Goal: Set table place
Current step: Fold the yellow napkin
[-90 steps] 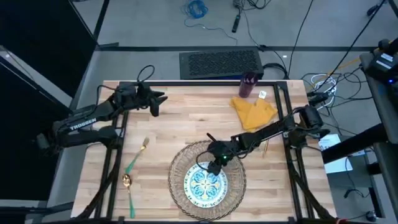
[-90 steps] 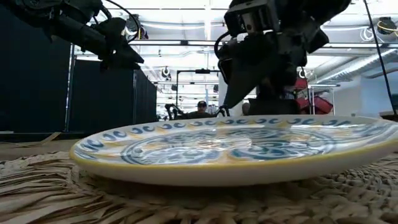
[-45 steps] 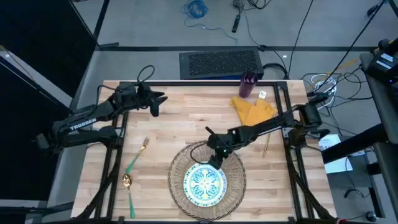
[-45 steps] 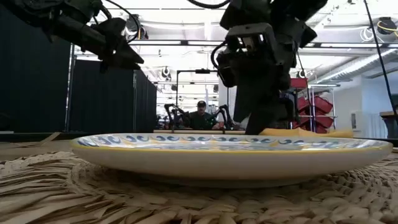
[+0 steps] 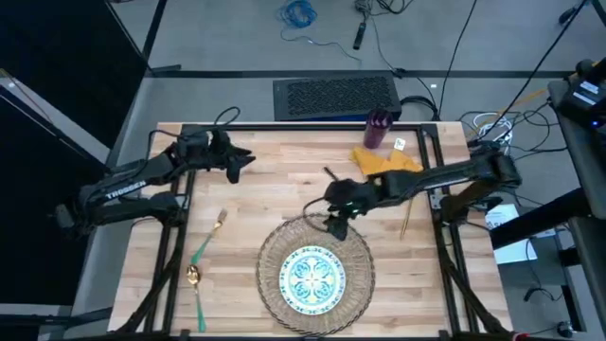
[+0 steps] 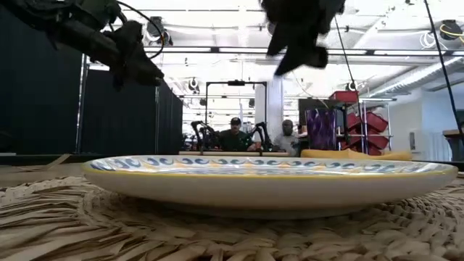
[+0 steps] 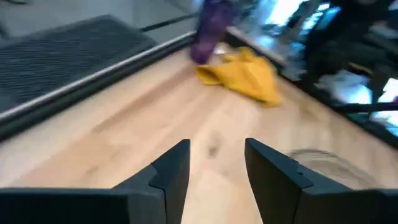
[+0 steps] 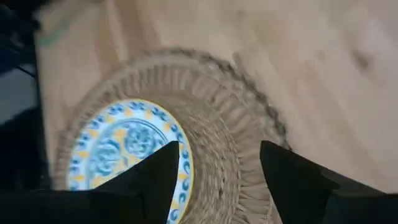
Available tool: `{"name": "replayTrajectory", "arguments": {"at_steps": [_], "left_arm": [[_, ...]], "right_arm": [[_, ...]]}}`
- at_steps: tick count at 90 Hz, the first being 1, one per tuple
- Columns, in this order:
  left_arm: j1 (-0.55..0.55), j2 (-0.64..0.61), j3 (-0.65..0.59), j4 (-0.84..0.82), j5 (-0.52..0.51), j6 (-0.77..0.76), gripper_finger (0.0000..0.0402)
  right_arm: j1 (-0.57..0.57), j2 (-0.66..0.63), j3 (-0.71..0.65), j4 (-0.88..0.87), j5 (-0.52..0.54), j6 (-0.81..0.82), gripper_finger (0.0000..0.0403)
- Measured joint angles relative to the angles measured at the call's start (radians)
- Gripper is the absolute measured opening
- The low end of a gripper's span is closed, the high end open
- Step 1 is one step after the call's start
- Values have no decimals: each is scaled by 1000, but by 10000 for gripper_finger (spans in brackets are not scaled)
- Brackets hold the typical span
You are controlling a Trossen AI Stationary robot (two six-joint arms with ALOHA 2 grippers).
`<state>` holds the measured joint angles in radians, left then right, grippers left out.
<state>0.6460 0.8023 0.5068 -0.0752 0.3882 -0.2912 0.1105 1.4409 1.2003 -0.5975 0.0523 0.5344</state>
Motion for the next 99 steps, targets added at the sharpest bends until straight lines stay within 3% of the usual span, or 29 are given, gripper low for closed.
{"name": "replayTrajectory", "arguments": {"at_steps": [22,32,42,51,69,82,93,99], "left_arm": [[-67,-46,0,91,30,-96,137],[-97,-44,0,151,10,-123,137],[-133,-26,0,166,-61,-139,137],[-169,5,0,173,-106,-224,137],[-275,114,0,170,-137,-380,137],[-322,215,0,233,-240,-409,137],[-317,363,9,433,-244,-392,137],[-304,461,37,497,-228,-364,137]], "right_arm": [[84,-275,-110,-139,308,0,210],[110,-388,-230,-121,372,30,210],[113,-482,-398,7,374,45,210],[101,-535,-563,235,351,27,210],[51,-542,-761,630,228,-55,210],[5,-545,-776,634,237,-98,210],[-57,-562,-776,563,343,-21,210],[-89,-569,-776,517,349,2,210]]}}
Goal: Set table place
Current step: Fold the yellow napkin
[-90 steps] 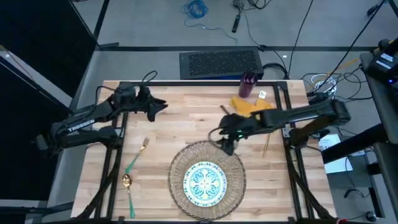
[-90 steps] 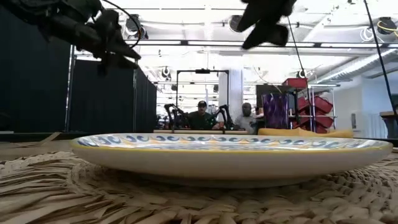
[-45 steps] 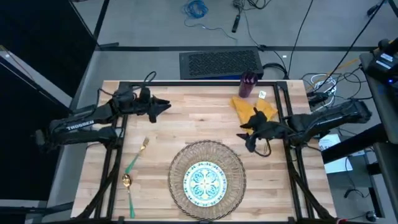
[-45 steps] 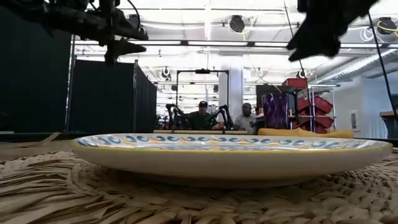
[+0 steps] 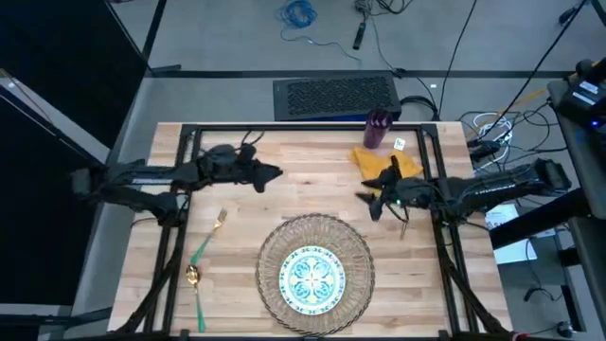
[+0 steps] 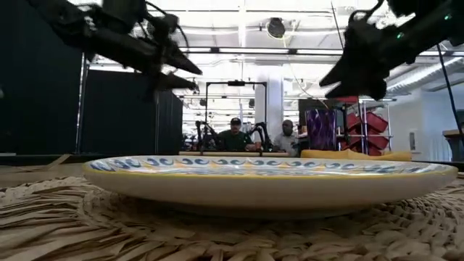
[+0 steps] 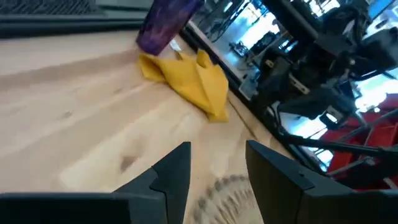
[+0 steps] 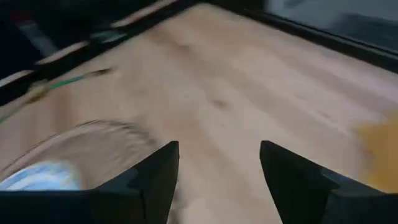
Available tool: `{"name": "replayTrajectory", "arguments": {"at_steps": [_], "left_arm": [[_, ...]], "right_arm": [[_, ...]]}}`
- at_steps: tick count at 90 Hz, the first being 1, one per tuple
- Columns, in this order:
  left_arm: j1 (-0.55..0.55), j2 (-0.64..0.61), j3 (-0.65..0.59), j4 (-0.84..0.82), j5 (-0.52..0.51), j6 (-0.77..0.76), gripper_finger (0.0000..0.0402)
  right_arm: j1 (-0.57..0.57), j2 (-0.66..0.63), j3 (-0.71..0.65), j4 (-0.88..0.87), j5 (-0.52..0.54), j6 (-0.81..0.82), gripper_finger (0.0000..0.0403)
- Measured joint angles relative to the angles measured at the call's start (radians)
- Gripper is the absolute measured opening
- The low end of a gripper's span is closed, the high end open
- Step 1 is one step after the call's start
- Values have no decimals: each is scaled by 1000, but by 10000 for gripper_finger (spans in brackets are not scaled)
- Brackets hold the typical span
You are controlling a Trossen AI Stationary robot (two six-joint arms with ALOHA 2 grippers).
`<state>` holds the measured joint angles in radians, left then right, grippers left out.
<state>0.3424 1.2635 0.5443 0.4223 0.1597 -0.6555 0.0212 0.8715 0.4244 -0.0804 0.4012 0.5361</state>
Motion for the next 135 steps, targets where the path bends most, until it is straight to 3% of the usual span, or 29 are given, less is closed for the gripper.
{"name": "replayTrajectory", "arguments": {"at_steps": [15,40,71,88,101,111,125,135], "left_arm": [[25,244,169,33,132,87,137],[-18,552,534,24,230,233,137],[-39,862,847,-23,247,278,137],[-47,993,1030,-44,217,299,137],[-46,1074,1139,-92,135,330,126],[-45,1107,1179,-99,75,329,93],[-45,1104,1188,-83,-27,350,16],[-41,1102,1205,-113,-52,281,4]], "right_arm": [[-33,-15,0,3,-13,34,210],[-66,-69,43,-1,-8,37,210],[-68,-275,91,-6,-9,-73,210],[-68,-372,92,-9,-9,-106,210],[-68,-385,92,-11,-9,-108,210],[-68,-378,92,-17,-10,-108,210],[-68,-378,92,-16,-10,-116,210],[-68,-378,92,-16,-10,-122,210]]}}
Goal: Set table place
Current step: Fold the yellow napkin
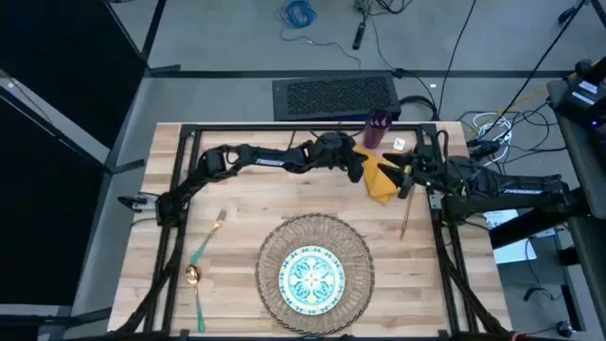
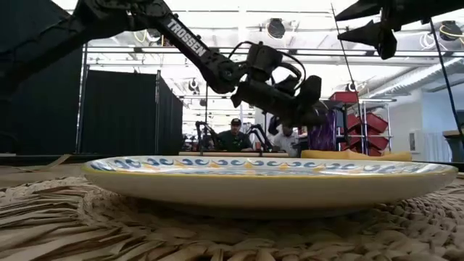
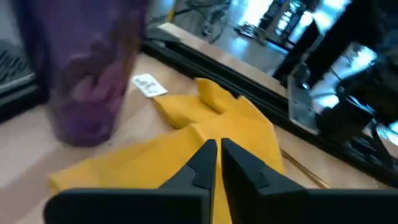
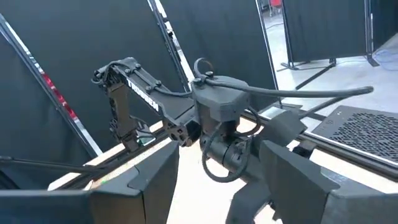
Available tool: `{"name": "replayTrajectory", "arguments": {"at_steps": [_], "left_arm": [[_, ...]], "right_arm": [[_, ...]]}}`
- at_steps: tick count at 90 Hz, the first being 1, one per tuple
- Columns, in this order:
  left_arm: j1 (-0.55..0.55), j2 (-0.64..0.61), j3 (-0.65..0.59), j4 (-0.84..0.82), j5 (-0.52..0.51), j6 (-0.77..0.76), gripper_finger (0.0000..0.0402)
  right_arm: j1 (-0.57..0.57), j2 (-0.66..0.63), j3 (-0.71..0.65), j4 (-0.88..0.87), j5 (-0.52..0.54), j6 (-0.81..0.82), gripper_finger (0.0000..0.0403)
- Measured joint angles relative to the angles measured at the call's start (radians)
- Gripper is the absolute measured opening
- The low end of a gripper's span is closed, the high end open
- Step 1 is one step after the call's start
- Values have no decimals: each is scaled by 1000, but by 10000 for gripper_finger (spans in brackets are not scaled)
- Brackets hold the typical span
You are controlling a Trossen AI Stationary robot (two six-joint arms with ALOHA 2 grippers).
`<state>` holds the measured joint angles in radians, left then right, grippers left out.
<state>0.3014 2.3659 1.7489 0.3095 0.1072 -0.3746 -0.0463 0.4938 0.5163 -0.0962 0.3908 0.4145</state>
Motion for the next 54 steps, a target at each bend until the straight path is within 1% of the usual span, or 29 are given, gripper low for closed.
{"name": "replayTrajectory", "arguments": {"at_steps": [4,9,21,31,37,45,54], "left_arm": [[-1,-3,21,-28,-7,12,1],[-13,-5,57,-91,-35,65,0],[-52,-6,159,-309,-123,228,0],[-62,-7,219,-403,-190,326,0],[-54,-7,244,-443,-199,357,0],[-36,-7,284,-511,-197,358,0],[-11,-7,319,-621,-139,359,0]], "right_arm": [[0,0,0,1,0,0,210],[0,0,0,2,0,0,210],[0,0,0,2,0,-14,210],[0,0,0,4,0,-16,210],[0,0,0,11,0,-19,210],[0,0,0,13,0,-18,210],[0,0,0,17,0,-17,210]]}}
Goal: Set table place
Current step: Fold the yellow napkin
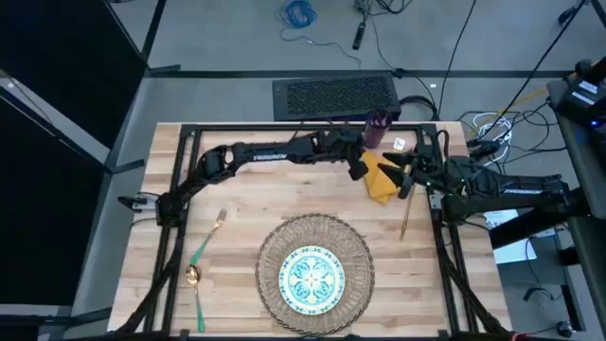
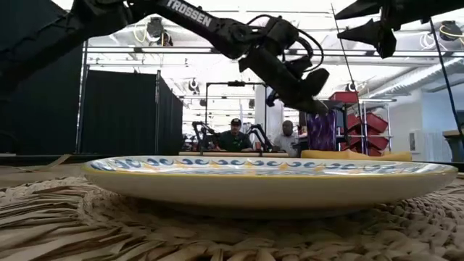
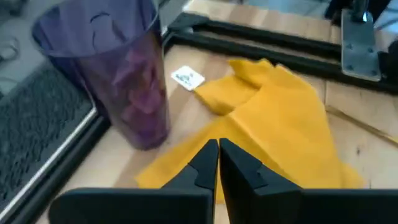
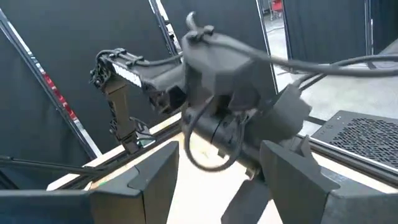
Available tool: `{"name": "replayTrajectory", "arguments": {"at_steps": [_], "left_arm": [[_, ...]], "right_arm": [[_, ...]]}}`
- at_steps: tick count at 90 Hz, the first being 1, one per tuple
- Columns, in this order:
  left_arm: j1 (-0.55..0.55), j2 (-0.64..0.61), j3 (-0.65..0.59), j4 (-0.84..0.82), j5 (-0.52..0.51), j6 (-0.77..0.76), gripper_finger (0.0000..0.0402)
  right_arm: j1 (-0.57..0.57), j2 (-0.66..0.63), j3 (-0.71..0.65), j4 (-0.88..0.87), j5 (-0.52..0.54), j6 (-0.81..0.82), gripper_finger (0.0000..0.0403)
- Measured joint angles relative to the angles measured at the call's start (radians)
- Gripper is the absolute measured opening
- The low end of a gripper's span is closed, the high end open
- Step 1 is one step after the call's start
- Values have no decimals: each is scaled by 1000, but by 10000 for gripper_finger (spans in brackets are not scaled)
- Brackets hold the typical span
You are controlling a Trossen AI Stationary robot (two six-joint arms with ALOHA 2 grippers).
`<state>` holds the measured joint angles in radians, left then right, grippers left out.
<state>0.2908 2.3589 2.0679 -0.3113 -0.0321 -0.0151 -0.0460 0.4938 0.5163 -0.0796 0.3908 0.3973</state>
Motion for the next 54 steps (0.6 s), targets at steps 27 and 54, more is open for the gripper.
{"name": "replayTrajectory", "arguments": {"at_steps": [27,54], "left_arm": [[77,2,31,-129,106,-8,0],[89,2,31,-133,244,-84,0]], "right_arm": [[0,0,0,2,0,6,210],[0,0,0,9,0,9,210]]}}
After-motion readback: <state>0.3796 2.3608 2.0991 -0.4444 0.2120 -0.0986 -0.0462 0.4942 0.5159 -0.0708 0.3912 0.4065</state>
